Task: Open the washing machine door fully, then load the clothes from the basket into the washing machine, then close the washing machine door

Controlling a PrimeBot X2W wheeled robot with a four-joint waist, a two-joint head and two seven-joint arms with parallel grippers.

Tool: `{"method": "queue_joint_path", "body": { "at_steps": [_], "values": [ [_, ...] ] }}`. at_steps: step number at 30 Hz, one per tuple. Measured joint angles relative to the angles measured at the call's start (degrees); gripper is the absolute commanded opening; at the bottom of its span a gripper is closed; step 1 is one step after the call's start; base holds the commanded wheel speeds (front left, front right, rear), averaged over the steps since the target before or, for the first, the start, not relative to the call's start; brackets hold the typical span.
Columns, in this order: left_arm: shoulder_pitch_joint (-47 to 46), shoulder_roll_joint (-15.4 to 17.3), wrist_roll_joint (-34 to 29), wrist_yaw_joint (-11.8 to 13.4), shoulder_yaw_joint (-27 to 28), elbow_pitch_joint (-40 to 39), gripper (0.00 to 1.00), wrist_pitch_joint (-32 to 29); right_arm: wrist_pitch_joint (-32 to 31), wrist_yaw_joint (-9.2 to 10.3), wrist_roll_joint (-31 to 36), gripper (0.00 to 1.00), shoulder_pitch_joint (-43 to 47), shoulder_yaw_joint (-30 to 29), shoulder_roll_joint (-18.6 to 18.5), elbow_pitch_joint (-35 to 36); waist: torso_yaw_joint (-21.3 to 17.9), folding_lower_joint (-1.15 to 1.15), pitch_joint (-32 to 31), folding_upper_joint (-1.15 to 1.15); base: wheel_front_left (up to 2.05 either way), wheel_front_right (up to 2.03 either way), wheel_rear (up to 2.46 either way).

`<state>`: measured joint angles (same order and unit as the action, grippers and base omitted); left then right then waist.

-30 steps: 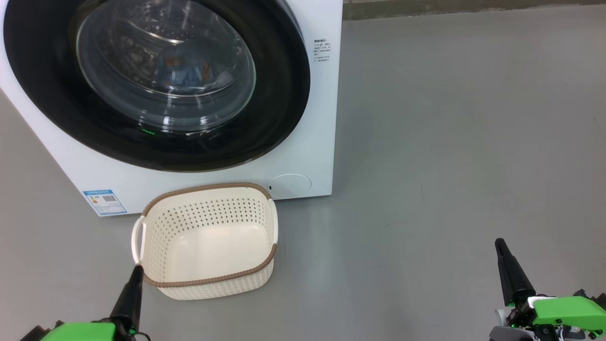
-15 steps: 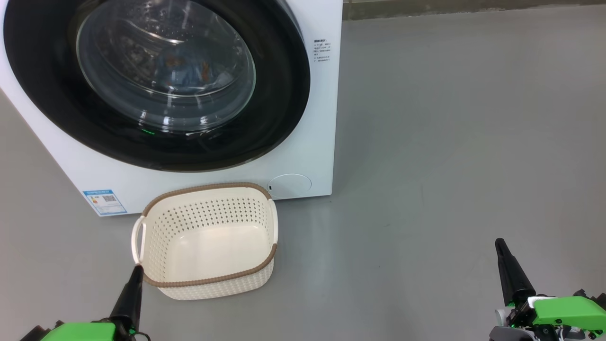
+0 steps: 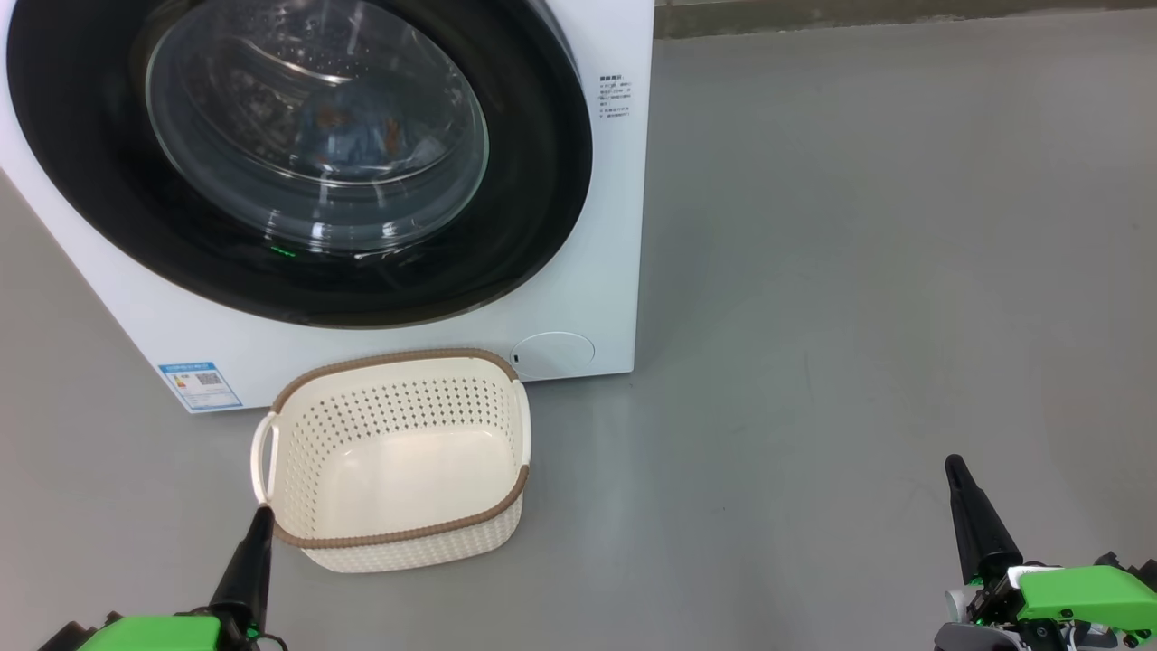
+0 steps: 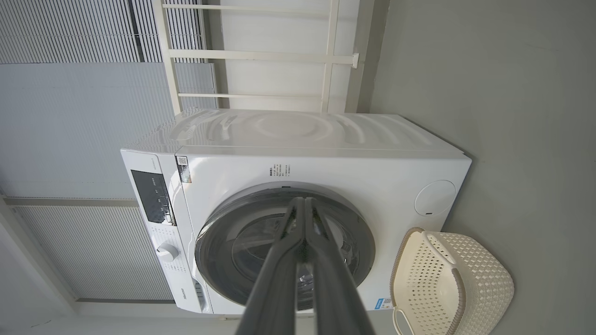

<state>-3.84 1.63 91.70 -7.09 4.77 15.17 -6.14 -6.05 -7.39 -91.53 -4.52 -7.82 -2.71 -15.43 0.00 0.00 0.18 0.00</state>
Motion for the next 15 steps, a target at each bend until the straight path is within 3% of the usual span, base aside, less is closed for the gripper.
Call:
{"method": "queue_joint_path", "body": {
  "at_steps": [15],
  "values": [
    [0.0, 0.0, 0.0, 0.0, 0.0, 0.0, 0.0, 0.0, 0.0, -0.01, 0.0, 0.0, 0.0, 0.0, 0.0, 0.0, 0.0, 0.0, 0.0, 0.0, 0.0, 0.0, 0.0]
  ]
}}
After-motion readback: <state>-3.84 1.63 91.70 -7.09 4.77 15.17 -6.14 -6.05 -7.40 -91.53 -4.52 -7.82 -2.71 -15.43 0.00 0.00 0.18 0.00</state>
